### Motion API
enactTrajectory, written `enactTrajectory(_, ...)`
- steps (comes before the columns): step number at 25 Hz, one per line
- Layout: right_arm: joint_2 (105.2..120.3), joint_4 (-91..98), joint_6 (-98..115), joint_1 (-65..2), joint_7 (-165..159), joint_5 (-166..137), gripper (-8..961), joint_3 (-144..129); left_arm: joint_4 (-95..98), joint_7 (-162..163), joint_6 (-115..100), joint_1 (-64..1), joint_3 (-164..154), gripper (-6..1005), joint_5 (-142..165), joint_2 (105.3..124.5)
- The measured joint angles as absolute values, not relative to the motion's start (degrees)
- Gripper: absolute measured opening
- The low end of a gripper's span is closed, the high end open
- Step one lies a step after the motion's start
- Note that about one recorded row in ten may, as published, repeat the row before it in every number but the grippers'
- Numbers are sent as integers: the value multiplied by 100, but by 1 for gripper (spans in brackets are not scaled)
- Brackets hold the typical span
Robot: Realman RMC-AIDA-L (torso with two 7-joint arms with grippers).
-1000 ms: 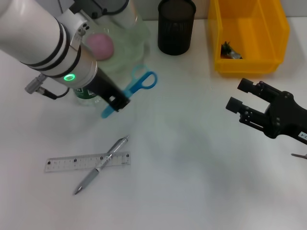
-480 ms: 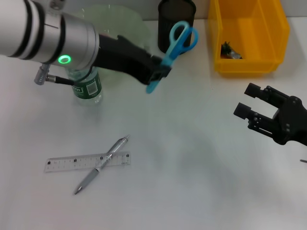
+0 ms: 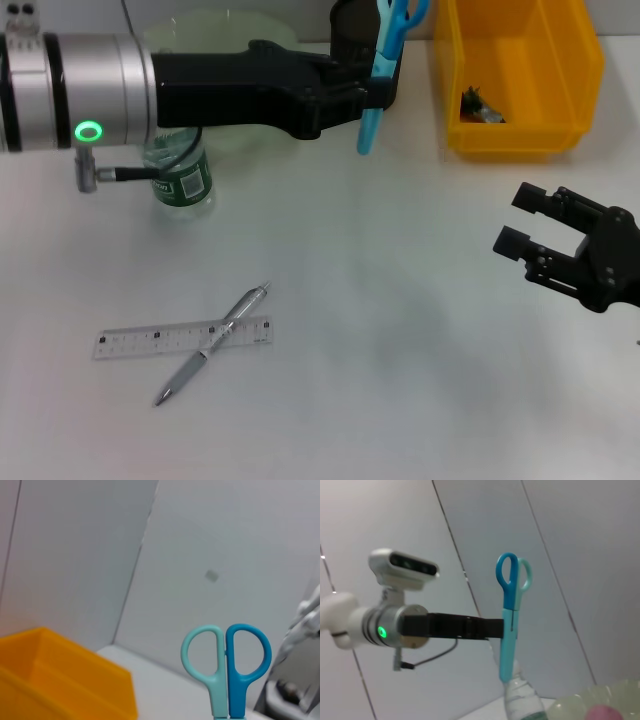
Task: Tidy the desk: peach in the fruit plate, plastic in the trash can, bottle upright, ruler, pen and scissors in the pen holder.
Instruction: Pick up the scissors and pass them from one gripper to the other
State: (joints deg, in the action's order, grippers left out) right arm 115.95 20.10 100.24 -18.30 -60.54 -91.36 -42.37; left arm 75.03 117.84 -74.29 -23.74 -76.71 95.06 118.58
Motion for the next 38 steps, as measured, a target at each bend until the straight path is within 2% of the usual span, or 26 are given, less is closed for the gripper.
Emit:
enactTrajectory(12, 11556, 2251, 10624, -1873, -6144, -9296, 725, -4242, 4750, 8720, -8799, -2696, -7202, 222, 7703, 11847)
enactTrajectory(22, 11556, 3013, 11102, -2006, -7045, -9728, 724, -4218, 4123, 7827, -9220, -2741, -7191, 222, 7697, 11845)
enactTrajectory(32, 11551, 3405, 11062, -2572, -7782, -10134, 725, -4270, 3935, 7623, -9480, -2753, -7225, 222, 7684, 11877)
enactTrajectory(38, 11650, 3438, 10947, -2843, -7789, -10303, 724, -4303, 3375, 7070, -9582, -2871, -7225, 222, 7391, 11893)
